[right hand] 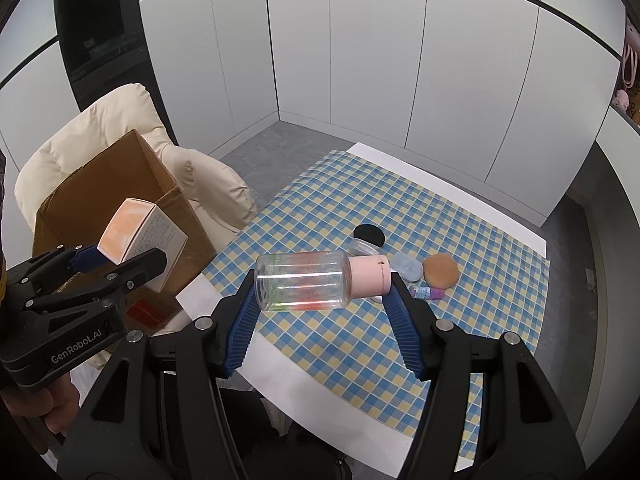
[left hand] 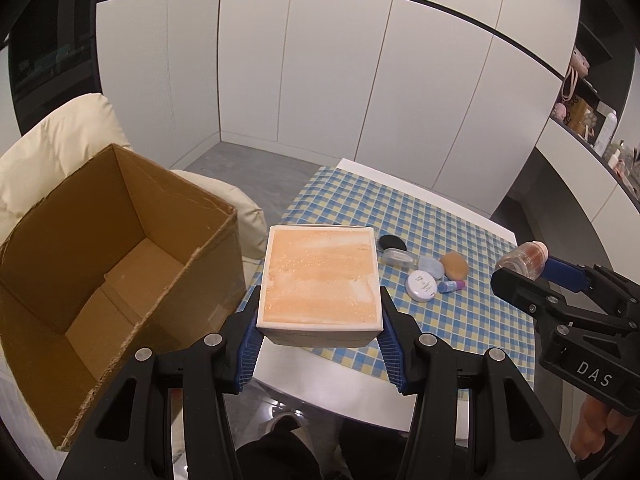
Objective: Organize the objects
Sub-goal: 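Lift and carry the peach box with left tool while right tool carries the bottle toward the box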
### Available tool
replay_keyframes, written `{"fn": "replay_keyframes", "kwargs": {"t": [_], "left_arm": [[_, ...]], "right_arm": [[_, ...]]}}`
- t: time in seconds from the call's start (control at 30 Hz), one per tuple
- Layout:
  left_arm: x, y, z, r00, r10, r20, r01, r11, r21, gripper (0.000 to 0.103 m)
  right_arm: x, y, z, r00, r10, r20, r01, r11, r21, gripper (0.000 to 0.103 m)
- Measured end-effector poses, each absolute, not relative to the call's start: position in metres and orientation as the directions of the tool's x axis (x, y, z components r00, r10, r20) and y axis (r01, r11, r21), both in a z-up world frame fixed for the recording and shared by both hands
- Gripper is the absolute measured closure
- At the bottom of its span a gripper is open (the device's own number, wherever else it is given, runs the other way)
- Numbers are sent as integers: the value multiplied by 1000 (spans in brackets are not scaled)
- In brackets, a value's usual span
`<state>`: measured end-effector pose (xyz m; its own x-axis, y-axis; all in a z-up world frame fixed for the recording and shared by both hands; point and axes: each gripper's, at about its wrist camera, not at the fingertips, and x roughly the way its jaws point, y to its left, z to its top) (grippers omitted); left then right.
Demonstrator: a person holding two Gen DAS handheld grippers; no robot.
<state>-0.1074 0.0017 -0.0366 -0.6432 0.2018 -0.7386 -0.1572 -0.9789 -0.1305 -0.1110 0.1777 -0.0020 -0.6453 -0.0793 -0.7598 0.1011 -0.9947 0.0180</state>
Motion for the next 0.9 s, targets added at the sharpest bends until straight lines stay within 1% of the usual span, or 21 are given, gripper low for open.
{"fn": "replay_keyframes", "kwargs": {"t": [0.9], "left_arm": [[-100, -48, -34, -660, 127, -741, -70, -992, -108, 51]], "right_arm": [[-123, 124, 2, -653, -144, -744, 182, -983, 30, 40]]}}
